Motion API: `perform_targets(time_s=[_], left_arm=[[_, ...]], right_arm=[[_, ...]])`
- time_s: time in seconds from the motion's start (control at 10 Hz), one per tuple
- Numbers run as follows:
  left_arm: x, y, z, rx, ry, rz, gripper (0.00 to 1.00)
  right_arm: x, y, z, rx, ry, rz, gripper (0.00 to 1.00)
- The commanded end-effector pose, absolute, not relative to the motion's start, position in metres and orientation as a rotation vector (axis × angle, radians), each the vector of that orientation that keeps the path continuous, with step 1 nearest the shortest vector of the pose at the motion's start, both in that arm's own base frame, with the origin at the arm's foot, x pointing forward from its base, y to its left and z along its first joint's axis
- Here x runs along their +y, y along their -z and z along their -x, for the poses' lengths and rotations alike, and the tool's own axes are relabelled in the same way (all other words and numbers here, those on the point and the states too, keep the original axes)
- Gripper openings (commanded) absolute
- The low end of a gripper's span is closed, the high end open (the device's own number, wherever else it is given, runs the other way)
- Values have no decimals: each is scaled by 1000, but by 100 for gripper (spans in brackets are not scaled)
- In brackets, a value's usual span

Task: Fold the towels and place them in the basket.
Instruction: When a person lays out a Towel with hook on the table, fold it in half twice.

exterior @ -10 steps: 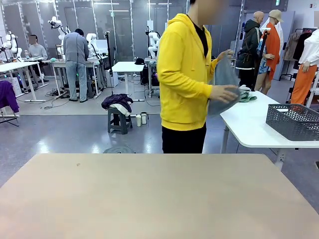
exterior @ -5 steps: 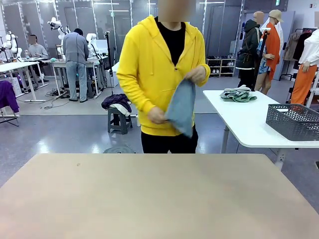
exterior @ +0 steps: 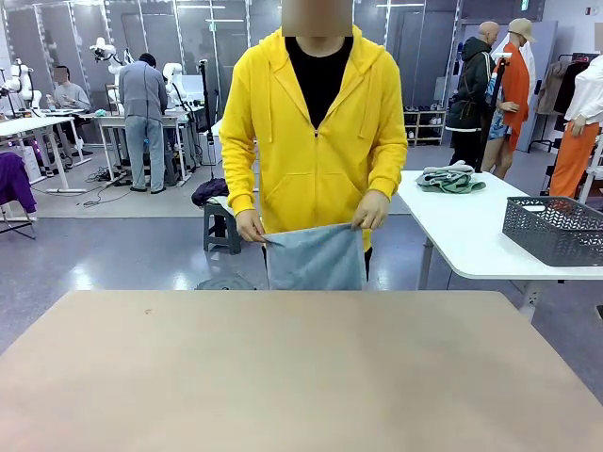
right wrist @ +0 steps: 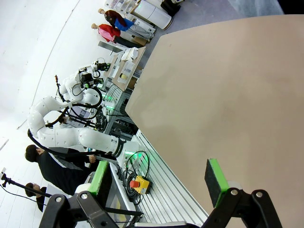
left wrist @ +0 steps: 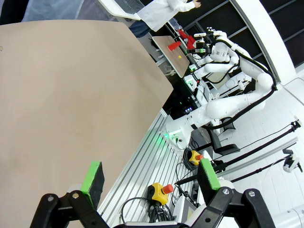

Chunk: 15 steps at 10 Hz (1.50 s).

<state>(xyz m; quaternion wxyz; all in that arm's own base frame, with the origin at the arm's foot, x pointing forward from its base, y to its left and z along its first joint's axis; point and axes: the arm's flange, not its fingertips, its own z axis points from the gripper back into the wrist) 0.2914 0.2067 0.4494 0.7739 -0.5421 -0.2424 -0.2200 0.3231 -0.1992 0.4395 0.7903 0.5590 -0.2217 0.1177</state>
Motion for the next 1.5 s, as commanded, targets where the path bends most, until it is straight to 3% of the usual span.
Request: perform_targets(time_s=[0.0, 1.4], left_arm=[[208, -449, -290, -533, 498, 1185, 100], [208, -449, -290, -533, 498, 1185, 100]], right_arm=[[-200, -440, -325, -495, -264, -1212, 100], [-200, -440, -325, -495, -264, -1212, 100]])
